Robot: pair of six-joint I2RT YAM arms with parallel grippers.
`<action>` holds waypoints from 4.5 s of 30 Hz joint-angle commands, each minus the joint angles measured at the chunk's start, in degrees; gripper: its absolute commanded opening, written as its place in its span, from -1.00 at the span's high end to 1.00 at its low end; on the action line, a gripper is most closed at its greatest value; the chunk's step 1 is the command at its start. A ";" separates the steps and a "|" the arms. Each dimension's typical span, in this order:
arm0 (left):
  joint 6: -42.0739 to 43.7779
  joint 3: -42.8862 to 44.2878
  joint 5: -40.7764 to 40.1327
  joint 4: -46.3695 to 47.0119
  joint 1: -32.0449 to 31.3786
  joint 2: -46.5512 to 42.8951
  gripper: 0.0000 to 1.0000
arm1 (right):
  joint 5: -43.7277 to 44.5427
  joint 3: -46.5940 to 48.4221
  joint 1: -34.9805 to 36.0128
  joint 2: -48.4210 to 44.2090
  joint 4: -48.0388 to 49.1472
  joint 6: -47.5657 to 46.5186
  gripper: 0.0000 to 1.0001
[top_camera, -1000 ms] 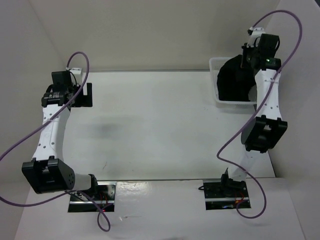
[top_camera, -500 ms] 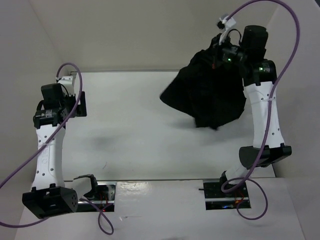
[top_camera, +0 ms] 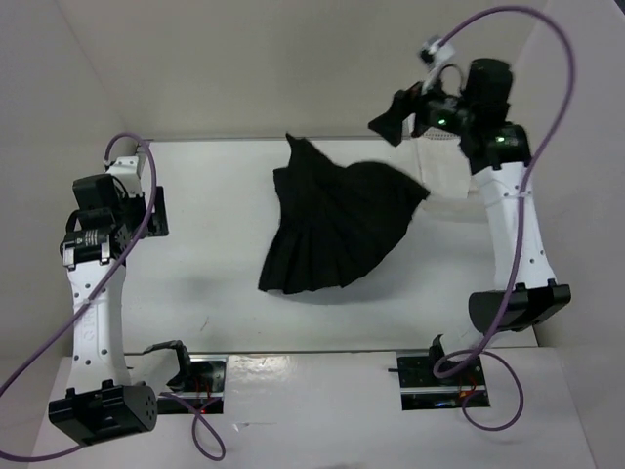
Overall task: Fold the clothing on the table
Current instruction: Move the skirt to the center of the board, then flatten the skirt out
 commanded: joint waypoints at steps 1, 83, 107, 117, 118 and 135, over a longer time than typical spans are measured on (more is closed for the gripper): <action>0.20 -1.23 1.86 0.35 0.38 -1.59 -0.99 | 27.39 -10.35 8.95 -2.73 -1.58 -10.66 -0.97; -6.04 29.62 28.64 17.75 -20.81 60.35 -0.83 | 24.33 17.02 19.26 35.67 -10.98 -14.64 1.00; -5.25 22.94 35.43 18.46 -21.51 56.24 -0.73 | 38.83 10.76 22.33 34.51 -3.68 -13.14 -0.82; -4.72 19.51 32.36 17.41 -19.31 52.99 -0.73 | 36.63 22.29 22.33 47.61 -6.84 -13.67 -0.53; -4.20 18.99 31.84 17.41 -18.70 52.29 -0.73 | 36.63 22.98 22.33 48.40 -7.54 -13.67 -0.48; -4.19 17.93 31.30 17.41 -18.70 51.23 -0.73 | 41.37 14.12 21.80 44.90 -5.88 -16.48 0.05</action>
